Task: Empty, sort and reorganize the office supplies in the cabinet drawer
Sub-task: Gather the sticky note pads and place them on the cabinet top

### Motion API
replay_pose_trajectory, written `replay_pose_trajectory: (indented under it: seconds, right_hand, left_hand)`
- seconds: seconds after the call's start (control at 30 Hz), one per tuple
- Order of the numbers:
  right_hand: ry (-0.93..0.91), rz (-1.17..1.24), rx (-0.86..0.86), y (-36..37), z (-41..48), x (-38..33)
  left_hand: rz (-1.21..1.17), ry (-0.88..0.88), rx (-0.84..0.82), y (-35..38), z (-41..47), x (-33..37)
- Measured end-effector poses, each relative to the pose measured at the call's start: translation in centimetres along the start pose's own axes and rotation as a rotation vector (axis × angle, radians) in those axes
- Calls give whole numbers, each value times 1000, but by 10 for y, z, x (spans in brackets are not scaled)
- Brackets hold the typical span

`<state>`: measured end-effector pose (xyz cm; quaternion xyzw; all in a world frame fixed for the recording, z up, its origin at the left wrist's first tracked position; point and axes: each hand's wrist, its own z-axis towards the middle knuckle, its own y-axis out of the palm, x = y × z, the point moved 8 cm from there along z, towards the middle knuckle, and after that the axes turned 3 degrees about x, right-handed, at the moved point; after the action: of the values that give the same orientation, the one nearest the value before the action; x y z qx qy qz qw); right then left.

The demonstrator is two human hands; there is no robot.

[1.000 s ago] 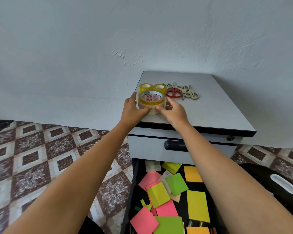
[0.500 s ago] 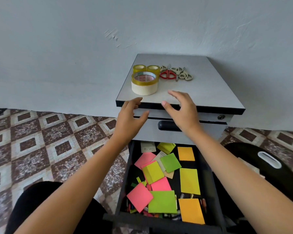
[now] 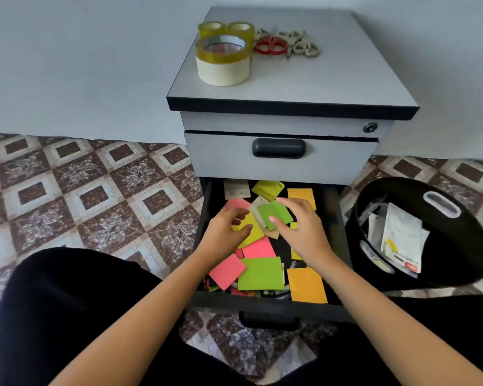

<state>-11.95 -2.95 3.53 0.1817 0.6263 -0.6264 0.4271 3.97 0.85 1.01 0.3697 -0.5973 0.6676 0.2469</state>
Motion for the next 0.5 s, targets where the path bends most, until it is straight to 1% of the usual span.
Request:
replay_pose_trajectory:
  seconds: [0.17, 0.27, 0.4, 0.5]
  right_hand:
    - [178, -112, -265, 50, -30, 65]
    - [227, -229, -388, 73, -48, 95]
    - [166, -355, -468, 86, -50, 105]
    - [75, -487, -533, 94, -49, 102]
  left_hand:
    - [139, -102, -126, 33, -4, -46]
    - [243, -154, -228, 49, -9, -73]
    - [478, -113, -418, 64, -15, -94]
    - [566, -95, -541, 70, -19, -101]
